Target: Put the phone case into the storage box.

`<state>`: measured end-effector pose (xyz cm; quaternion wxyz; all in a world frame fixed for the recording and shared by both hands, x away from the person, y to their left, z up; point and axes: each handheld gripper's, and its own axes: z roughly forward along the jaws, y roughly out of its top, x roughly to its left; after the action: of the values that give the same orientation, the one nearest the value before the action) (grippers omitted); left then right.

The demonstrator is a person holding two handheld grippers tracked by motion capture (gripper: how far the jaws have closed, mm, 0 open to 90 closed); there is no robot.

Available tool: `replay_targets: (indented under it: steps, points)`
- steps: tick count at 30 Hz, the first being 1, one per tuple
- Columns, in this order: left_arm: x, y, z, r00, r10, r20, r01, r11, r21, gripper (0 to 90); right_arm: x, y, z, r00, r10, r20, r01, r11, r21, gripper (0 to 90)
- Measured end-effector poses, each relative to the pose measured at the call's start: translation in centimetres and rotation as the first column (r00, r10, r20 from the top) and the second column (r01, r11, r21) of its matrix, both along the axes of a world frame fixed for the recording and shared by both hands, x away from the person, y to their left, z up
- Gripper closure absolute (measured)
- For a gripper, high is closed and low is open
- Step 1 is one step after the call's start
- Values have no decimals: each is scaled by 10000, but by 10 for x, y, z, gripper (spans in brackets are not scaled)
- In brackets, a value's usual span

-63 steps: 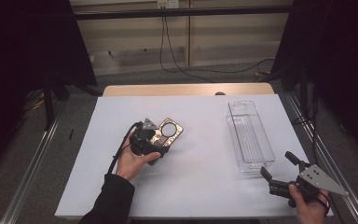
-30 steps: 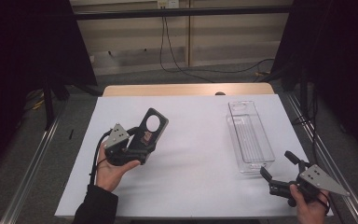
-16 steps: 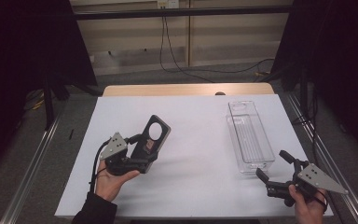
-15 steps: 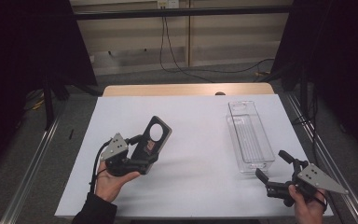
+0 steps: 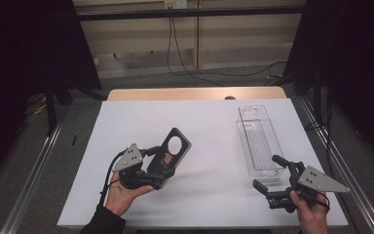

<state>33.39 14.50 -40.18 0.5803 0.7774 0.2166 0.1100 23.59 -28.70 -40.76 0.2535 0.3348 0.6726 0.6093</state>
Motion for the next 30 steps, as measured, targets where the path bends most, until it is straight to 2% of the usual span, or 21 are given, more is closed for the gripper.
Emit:
replay_targets:
  steps: [4, 10, 17, 20, 24, 28, 29, 30]
  points:
    - [3, -7, -1, 9996, -216, -203, 212, 9996, -169, 123, 10, 9, 2, 9994, 338, -39, -338, 9994, -34, 0]
    - [0, -15, 1, 9983, -486, -328, 484, 9988, -80, 124, 19, 23, 8, 9950, 1000, -67, -1001, 9949, -117, 0]
    - [-7, -23, 4, 9943, -986, -409, 980, 9950, -166, 123, 24, 38, 14, 9834, 1809, -161, -1812, 9831, -261, 0]
    - [-6, -26, 4, 9926, -1111, -485, 1111, 9938, -27, 123, 26, 42, 15, 9773, 2110, -183, -2113, 9773, -181, 0]
    - [-3, -32, 5, 9906, -1297, -422, 1298, 9915, -23, 123, 29, 47, 15, 9715, 2352, -306, -2357, 9717, -156, 0]
    - [1, -42, 6, 9855, -1644, -417, 1641, 9864, -98, 123, 33, 51, 16, 9649, 2583, -466, -2590, 9658, -102, 0]
    - [3, -45, 6, 9840, -1712, -496, 1707, 9852, -141, 123, 34, 52, 16, 9654, 2567, -456, -2574, 9662, -120, 0]
    - [4, -47, 7, 9829, -1750, -568, 1742, 9845, -183, 123, 36, 53, 18, 9699, 2392, -444, -2404, 9704, -228, 0]
